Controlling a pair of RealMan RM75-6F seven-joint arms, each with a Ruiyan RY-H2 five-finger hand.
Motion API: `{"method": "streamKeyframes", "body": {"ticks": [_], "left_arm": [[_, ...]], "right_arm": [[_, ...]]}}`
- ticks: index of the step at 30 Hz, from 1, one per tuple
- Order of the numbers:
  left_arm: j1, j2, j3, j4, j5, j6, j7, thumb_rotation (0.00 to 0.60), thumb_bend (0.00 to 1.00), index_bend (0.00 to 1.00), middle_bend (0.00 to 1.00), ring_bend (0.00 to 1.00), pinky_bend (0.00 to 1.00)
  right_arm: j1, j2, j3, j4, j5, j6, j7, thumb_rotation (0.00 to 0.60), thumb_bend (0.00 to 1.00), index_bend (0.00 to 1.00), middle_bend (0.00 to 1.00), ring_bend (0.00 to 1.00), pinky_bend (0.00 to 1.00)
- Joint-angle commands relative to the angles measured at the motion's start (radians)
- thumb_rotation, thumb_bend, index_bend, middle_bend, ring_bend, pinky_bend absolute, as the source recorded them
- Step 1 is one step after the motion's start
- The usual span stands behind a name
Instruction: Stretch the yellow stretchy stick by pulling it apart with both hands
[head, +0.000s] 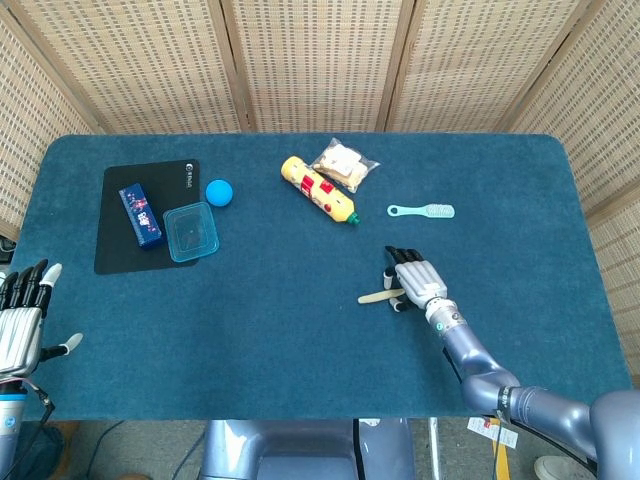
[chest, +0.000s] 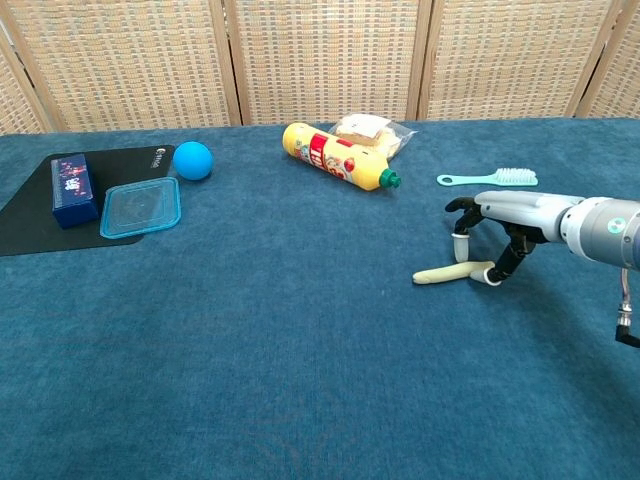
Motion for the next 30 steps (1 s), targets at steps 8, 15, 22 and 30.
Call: {"method": "streamKeyframes", "body": {"ticks": [8,15,22,30], "left_arm": [[-0.002,0.004,0.001,-0.001,-0.002,-0.004,-0.007,0.600,0.00,0.00,0.00,0.00,0.00],[-0.001,0.005,0.003,-0.003,0.000,-0.002,-0.007,0.600,0.00,0.00,0.00,0.00,0.00],[-0.003,0.003,0.006,-0.002,0.000,-0.007,-0.005,0.600,0.00,0.00,0.00,0.00,0.00],[-0.009,0.000,0.011,0.000,0.012,-0.013,-0.012,0.600,0.00,0.00,0.00,0.00,0.00]], "right_arm": [[0.000,-0.006,-0.007,0.019,-0.010,-0.005,0.015,0.600,0.55,0.60,0.00,0.00,0.00],[-0.004,-0.005,-0.009,0.013,-0.026,0.007,0.029,0.600,0.56,0.71,0.00,0.00,0.00],[-0.020,0.022,-0.009,-0.040,-0.056,0.029,0.067,0.600,0.56,0.72,0.00,0.00,0.00],[-0.056,0.081,0.029,-0.166,-0.067,0.042,0.212,0.600,0.56,0.73,0.01,0.00,0.00]]}}
